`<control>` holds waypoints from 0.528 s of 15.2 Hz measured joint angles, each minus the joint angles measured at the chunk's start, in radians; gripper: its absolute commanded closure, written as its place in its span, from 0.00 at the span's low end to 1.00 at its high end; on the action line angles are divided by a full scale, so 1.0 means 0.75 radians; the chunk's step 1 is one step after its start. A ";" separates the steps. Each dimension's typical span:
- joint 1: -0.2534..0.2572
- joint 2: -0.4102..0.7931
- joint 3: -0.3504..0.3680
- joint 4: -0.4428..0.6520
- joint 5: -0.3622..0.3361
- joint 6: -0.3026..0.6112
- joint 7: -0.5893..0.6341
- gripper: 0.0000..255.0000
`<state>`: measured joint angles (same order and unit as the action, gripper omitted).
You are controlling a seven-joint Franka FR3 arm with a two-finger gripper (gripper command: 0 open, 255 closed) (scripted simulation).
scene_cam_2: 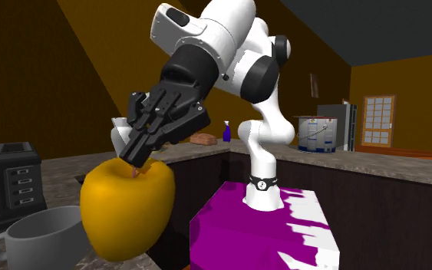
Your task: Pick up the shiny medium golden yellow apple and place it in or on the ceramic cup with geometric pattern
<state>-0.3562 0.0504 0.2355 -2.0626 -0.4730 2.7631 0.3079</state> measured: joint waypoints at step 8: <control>0.003 -0.053 0.015 0.075 0.117 -0.119 -0.107 1.00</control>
<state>-0.3543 0.0109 0.2466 -2.0060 -0.3854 2.6737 0.2277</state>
